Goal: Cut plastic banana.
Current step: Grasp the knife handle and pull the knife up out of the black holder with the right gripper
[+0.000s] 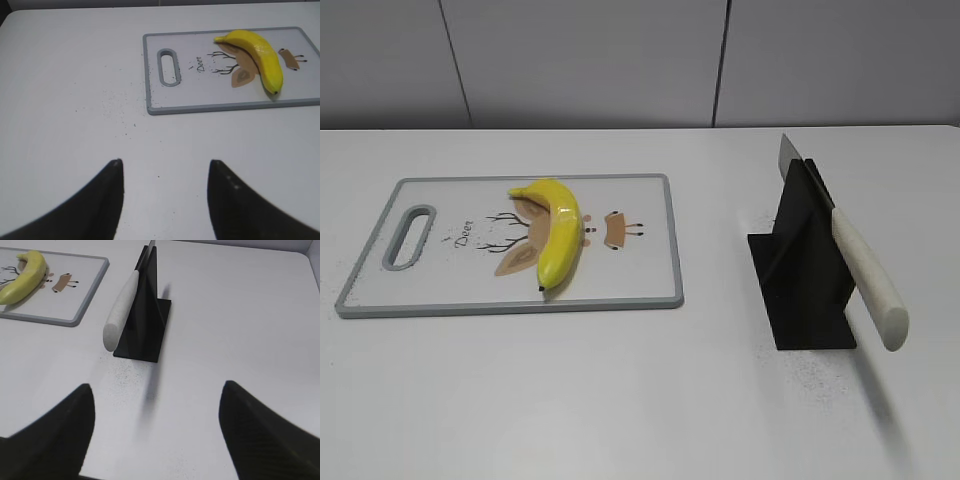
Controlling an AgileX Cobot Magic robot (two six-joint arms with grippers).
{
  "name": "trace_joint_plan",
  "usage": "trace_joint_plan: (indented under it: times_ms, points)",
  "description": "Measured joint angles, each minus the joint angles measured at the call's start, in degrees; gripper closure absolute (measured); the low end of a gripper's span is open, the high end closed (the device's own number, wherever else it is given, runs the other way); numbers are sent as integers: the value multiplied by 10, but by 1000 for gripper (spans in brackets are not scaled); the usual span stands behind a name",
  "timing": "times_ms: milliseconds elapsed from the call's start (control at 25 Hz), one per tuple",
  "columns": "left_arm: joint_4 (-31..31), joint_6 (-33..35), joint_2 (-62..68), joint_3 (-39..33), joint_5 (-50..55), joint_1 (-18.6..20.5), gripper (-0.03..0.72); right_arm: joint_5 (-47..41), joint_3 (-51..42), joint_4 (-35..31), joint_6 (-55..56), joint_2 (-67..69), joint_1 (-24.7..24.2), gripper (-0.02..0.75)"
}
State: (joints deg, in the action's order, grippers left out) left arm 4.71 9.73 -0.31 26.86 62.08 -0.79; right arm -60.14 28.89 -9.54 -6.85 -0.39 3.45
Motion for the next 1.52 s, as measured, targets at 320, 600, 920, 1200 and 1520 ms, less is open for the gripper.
trace_joint_plan:
  times_ms: [320,600,920,1200,1520]
  points:
    - [0,0,0,0,0,0,162,0,0,0,0,0,0,154]
    - [0,0,0,0,0,0,162,0,0,0,0,0,0,154]
    - [0,0,0,0,0,0,162,0,0,0,0,0,0,154]
    - [0,0,0,0,0,0,162,0,0,0,0,0,0,154]
    - [0,0,0,0,0,0,162,0,0,-2,0,0,0,154]
